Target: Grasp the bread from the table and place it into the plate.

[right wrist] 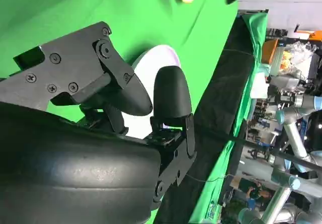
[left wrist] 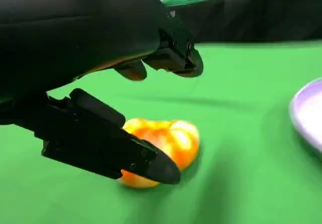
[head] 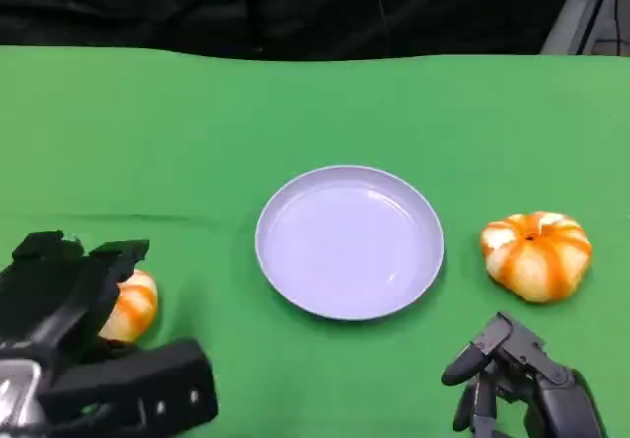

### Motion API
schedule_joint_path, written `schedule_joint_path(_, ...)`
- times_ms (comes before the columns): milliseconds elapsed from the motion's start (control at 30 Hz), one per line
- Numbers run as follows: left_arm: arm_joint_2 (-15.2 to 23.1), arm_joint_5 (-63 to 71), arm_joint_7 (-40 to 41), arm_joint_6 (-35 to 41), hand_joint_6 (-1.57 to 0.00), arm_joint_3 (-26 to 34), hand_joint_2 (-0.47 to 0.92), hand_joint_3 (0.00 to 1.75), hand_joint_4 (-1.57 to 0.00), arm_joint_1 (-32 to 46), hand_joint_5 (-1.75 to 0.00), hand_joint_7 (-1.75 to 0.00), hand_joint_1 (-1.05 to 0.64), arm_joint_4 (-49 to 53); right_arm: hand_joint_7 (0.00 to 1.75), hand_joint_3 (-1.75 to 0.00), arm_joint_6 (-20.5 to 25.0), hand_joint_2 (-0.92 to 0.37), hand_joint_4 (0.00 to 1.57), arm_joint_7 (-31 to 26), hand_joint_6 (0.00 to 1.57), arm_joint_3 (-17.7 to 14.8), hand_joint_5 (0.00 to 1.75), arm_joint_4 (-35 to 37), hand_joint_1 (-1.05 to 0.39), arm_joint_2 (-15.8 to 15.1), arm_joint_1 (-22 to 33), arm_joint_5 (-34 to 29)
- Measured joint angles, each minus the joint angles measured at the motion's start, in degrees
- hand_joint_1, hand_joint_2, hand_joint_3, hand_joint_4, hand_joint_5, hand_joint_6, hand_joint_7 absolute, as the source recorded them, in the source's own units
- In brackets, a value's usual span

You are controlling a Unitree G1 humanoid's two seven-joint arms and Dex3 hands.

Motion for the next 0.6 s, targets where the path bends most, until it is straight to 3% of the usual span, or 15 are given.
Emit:
schedule_joint_path(167,-0.8,0.99,-3.3,4.73,-0.34,-4.19,0.83,0.0,0.0,-4.61,-0.62,-0.01,-0.5,5.42,1.75,-1.43,0.04,-0.7,0.74,-0.02,0.46,0.09,1.75,-0.63,-0.22,0.0,0.33,-0.14)
schedule_joint_path(367,-1.98,-0.48,-0.82,6.21,-0.34,-7.21,0.86,0.01,0.0,-9.87,-0.65,-0.01,-0.48,18.96,1.75,-1.42,0.15,-0.69,0.73,0.12,0.46,0.18,1.75,-1.2,-0.23,-0.06,0.7,-0.13)
schedule_joint_path(600,-3.81,-5.54,3.17,6.65,-0.4,-8.11,0.91,0.02,-0.09,-16.98,-0.7,-0.03,-0.34,32.61,1.75,-1.41,1.26,-0.71,0.72,0.21,0.44,0.82,1.75,-2.22,-0.22,0.03,0.93,-0.11)
